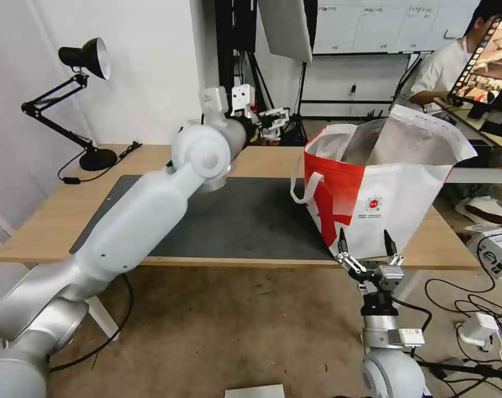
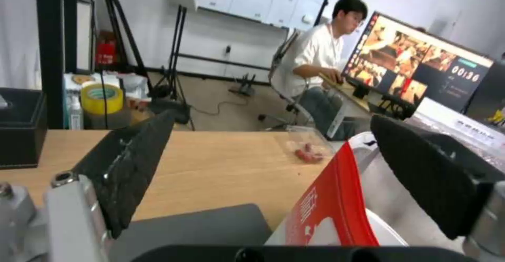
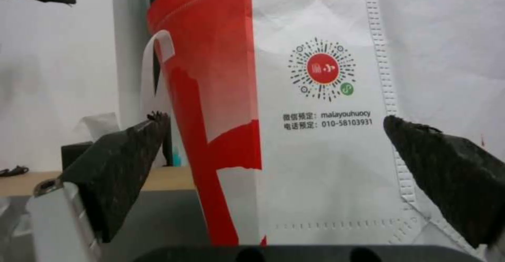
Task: Pick up the trash from the table and place it into the takeout bag.
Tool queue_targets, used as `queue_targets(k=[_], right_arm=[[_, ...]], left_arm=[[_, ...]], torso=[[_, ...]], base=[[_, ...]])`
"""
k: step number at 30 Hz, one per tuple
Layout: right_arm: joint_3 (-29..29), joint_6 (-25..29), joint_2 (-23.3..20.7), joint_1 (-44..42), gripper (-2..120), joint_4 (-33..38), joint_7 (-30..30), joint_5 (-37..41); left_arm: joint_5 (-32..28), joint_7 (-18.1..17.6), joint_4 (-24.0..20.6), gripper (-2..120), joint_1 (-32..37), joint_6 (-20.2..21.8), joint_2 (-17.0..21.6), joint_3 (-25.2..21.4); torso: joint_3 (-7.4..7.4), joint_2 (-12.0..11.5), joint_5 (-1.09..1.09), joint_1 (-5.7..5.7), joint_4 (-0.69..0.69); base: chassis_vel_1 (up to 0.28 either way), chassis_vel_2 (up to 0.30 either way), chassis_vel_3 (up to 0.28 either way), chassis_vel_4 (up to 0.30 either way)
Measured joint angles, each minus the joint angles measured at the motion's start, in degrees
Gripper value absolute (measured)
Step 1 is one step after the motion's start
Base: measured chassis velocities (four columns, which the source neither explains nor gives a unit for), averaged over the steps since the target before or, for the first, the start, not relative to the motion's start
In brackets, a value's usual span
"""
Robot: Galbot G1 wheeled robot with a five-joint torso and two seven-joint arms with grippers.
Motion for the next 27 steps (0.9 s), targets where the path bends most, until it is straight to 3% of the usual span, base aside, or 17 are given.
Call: queue_targets(k=[6,14,22,27], right_arm=[[0.03,-0.08,-0.15,0.08,100,-0.01,-0.03,-0.06],[-0.06,-0.13,-0.28,0.06,100,-0.01,-0.05,-0.23],[-0.22,-0.27,-0.38,0.10,100,0.09,-0.09,-0.54],[-0.50,-0.30,-0.38,0.18,100,-0.09,-0.10,-0.99]], left_arm=[[2.84,3.59,-4.06,100,4.91,-2.78,3.86,-2.66],[6.12,6.84,-6.22,100,9.64,-5.25,6.98,-5.87],[8.53,9.87,-8.28,100,16.26,-7.82,10.16,-11.32],[9.53,11.88,-10.75,100,23.21,-8.75,12.61,-17.12]], torso=[[0.00,0.00,-0.01,0.00,0.00],[0.00,0.00,-0.01,0.00,0.01],[0.00,0.00,0.00,0.00,0.00],[0.00,0.00,-0.01,0.00,0.01]], base=[[0.000,0.000,0.000,0.000],[0.000,0.000,0.000,0.000],[0.000,0.000,0.000,0.000],[0.000,0.000,0.000,0.000]])
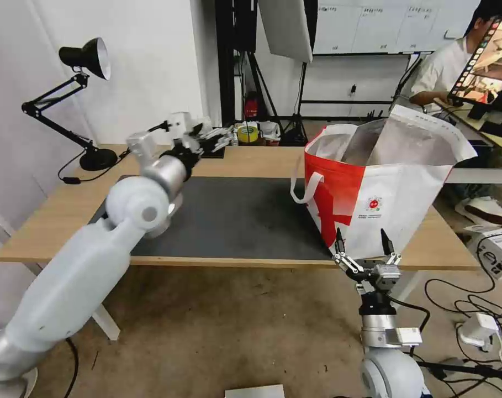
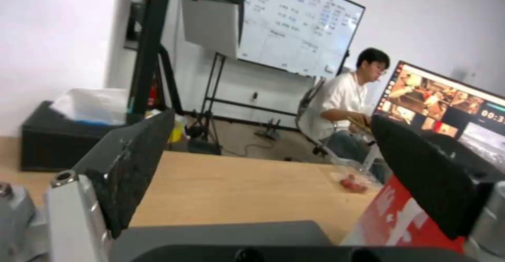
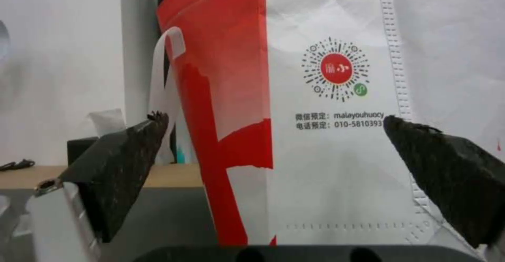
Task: Pick up the trash from the table and place it into the takeout bag.
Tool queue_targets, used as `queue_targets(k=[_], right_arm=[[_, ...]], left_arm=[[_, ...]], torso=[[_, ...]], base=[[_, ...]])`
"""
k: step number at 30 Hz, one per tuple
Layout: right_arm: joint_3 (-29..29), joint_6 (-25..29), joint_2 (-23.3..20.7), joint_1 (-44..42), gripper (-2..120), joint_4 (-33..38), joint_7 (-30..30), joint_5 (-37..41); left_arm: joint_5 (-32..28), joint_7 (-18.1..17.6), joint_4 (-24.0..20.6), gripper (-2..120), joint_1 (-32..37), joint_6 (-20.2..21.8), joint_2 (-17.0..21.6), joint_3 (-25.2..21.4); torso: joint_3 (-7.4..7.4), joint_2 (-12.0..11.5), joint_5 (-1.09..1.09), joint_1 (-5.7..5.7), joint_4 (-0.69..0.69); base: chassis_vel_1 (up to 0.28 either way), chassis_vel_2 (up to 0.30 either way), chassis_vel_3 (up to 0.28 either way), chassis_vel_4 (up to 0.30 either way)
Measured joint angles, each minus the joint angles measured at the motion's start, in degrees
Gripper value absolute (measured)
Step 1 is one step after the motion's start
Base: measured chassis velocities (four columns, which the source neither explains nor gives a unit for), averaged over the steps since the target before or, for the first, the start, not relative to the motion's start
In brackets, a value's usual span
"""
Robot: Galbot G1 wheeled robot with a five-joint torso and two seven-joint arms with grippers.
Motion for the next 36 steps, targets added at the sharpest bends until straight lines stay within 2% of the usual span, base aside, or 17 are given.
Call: queue_targets(k=[1,3,7,9,11,13,18,24,31,36], right_arm=[[0.00,0.00,0.00,0.00,100,0.00,0.00,0.00],[-0.23,0.00,0.03,-0.02,100,-0.16,0.00,-0.17],[-0.49,0.00,0.02,-0.02,100,-0.31,0.00,-0.30],[-0.75,0.00,0.04,0.01,100,-0.43,0.00,-0.56],[-0.78,0.00,0.07,0.02,100,-0.44,-0.01,-0.61],[-0.83,0.00,0.13,0.03,100,-0.39,0.00,-0.82],[-0.84,0.00,0.06,0.08,100,-0.20,-0.01,-1.00],[-0.64,-0.01,-0.58,0.41,100,0.27,0.00,-1.08],[-0.47,-0.03,-0.77,0.61,100,0.28,-0.01,-1.05],[-0.54,-0.02,-0.75,0.72,100,0.28,-0.01,-1.04]], left_arm=[[0.00,0.00,0.00,100,0.00,0.00,0.00,0.00],[0.18,0.55,-1.42,100,3.34,-0.14,1.06,-2.83],[0.32,0.84,-2.14,100,5.07,-0.21,1.60,-4.30],[1.02,1.97,-3.93,100,9.73,-0.74,2.44,-8.19],[1.31,2.20,-4.21,100,10.72,-0.95,2.53,-9.00],[3.25,3.89,-5.21,100,14.90,-1.90,2.73,-12.26],[4.88,5.13,-6.30,100,18.24,-2.74,2.56,-15.15],[11.05,8.56,-7.38,100,23.96,-6.01,0.59,-19.93],[15.51,9.76,-8.06,100,29.36,-8.33,-2.30,-23.00],[19.69,11.33,-8.56,100,35.34,-11.53,-5.45,-25.69]], torso=[[0.00,0.00,0.00,0.00,0.00],[0.00,0.00,0.00,0.00,0.00],[0.00,0.00,0.00,0.00,0.00],[0.00,0.00,0.01,0.00,-0.01],[0.00,0.01,0.00,0.00,-0.01],[0.00,0.00,0.01,0.00,0.00],[0.00,0.01,0.01,0.00,0.00],[0.00,0.01,0.02,0.00,-0.01],[0.00,0.01,0.02,0.00,-0.01],[0.00,0.01,0.01,0.00,0.00]], base=[[0.000,0.000,0.000,0.000],[0.000,0.000,0.000,0.000],[0.000,0.000,0.000,0.000],[0.000,0.000,0.000,0.000],[0.000,0.000,0.000,0.000],[0.000,0.000,0.000,0.000],[0.000,0.000,0.000,0.000],[0.000,0.000,0.000,0.000],[0.000,0.000,0.000,0.000],[0.000,0.000,0.000,0.000]])
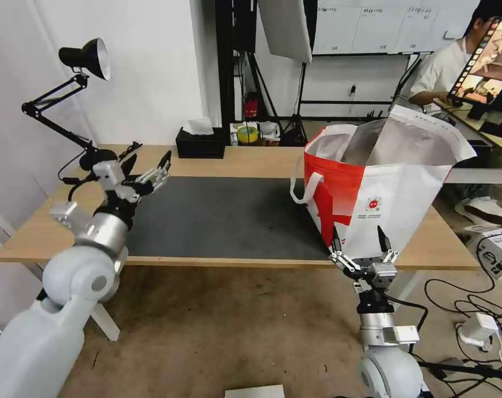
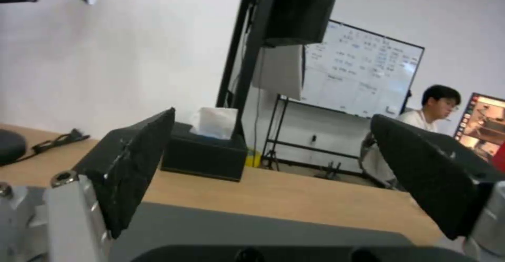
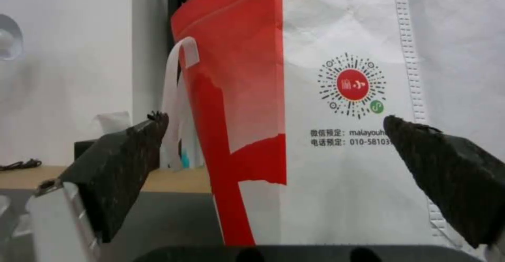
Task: Pick up the trash from the table and place it into the takeout bag.
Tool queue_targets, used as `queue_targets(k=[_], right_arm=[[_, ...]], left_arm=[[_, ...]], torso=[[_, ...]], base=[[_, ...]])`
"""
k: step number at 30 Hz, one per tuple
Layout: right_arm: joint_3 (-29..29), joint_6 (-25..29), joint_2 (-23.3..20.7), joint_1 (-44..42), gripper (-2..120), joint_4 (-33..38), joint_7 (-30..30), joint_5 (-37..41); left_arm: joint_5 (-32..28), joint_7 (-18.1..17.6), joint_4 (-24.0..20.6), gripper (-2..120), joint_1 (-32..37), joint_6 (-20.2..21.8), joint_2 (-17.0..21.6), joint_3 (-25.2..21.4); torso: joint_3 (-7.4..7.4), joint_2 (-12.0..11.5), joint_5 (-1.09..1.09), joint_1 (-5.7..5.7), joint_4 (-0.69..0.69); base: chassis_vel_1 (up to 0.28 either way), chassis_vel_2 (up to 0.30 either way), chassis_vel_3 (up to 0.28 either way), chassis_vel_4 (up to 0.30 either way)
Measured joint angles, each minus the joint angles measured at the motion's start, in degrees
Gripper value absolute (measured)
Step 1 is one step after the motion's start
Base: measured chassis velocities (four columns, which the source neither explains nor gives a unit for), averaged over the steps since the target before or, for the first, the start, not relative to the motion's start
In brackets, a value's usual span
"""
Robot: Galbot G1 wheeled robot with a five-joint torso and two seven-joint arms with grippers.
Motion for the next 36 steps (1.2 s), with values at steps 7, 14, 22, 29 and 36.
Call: queue_targets(k=[7,14,22,29,36], right_arm=[[-0.01,-0.01,-0.27,0.09,100,0.10,0.00,0.16],[0.35,0.02,-0.61,0.08,100,0.26,-0.01,0.36],[1.13,0.35,-0.84,-0.23,100,0.43,0.11,0.41],[1.47,0.55,-1.01,-0.74,100,0.51,0.18,0.50],[1.58,1.34,-0.99,-1.10,100,0.25,0.15,0.38]], left_arm=[[5.29,2.03,-0.78,100,7.33,-4.73,-4.46,-2.67],[13.45,3.55,-0.60,100,10.74,-8.93,-8.73,-4.02],[23.12,6.45,1.09,100,16.02,-15.03,-15.04,-4.74],[26.84,7.16,2.85,100,19.22,-19.77,-18.21,-5.25],[28.15,7.21,3.46,100,20.17,-21.61,-19.79,-5.76]], torso=[[0.00,0.00,0.01,0.00,0.00],[0.00,0.00,0.01,0.00,0.00],[0.00,0.00,0.01,0.00,0.00],[0.00,0.00,0.01,0.00,0.00],[0.00,0.00,0.01,0.00,-0.01]], base=[[0.000,0.000,0.000,0.000],[0.000,0.000,0.000,0.000],[0.000,0.000,0.000,0.000],[0.000,0.000,0.000,0.000],[0.000,0.000,0.000,0.000]])
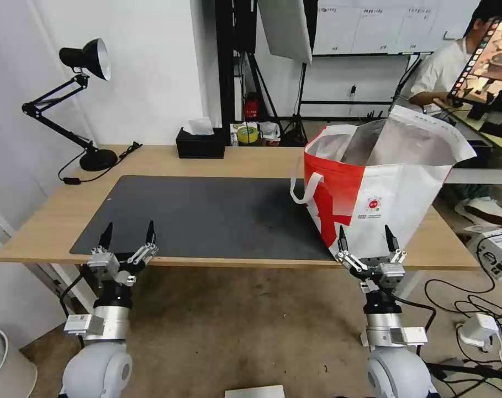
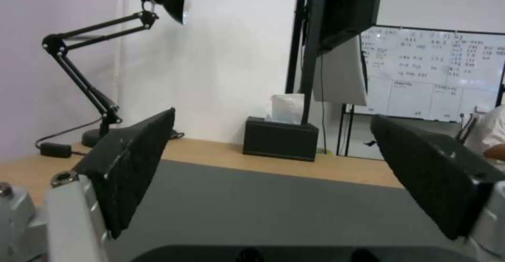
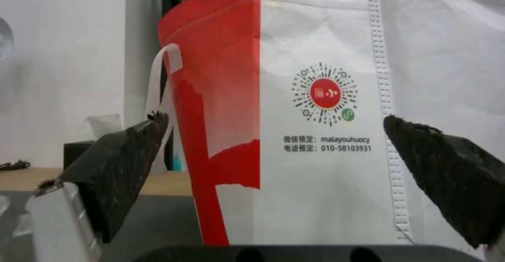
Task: Pick up the trash from the table and place it into the takeout bag.
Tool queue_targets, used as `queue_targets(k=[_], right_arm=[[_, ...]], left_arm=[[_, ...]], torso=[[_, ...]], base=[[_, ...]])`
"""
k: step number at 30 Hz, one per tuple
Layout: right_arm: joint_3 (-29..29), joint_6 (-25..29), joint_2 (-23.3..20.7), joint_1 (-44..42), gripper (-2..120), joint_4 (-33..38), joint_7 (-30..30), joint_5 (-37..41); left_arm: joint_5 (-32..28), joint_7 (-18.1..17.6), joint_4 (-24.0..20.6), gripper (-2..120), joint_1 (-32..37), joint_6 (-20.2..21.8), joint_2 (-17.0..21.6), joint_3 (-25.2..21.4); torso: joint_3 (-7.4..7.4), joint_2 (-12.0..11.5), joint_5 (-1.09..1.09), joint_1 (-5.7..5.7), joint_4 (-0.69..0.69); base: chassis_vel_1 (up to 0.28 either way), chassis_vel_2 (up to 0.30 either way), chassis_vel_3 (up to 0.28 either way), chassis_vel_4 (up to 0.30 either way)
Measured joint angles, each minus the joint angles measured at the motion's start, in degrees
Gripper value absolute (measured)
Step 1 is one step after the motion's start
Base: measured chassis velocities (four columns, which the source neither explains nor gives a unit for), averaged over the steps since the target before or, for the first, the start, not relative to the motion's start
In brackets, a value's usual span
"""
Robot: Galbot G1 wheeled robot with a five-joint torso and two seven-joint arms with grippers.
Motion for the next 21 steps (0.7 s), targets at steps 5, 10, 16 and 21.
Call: queue_targets(k=[5,10,16,21], right_arm=[[0.31,0.47,-0.06,-0.13,100,-0.16,-0.02,-1.25],[0.34,0.51,-0.08,-0.15,100,-0.16,-0.02,-1.37],[0.36,0.52,-0.09,-0.17,100,-0.19,-0.01,-1.39],[0.36,0.53,-0.09,-0.17,100,-0.20,0.00,-1.40]], left_arm=[[0.87,0.00,0.25,100,0.06,-1.60,-0.86,-0.06],[0.88,0.02,0.25,100,0.02,-1.74,-0.90,0.02],[0.83,0.02,0.25,100,-0.04,-1.75,-0.85,0.06],[0.76,0.02,0.25,100,-0.06,-1.72,-0.83,0.08]], torso=[[0.00,0.00,0.00,0.01,0.00],[0.00,0.00,0.00,0.01,0.00],[0.00,0.00,0.00,0.01,0.00],[0.00,0.00,0.00,0.01,0.00]], base=[[0.000,0.000,0.000,0.000],[0.000,0.000,0.000,0.000],[0.000,0.000,0.000,0.000],[0.000,0.000,0.000,0.000]])
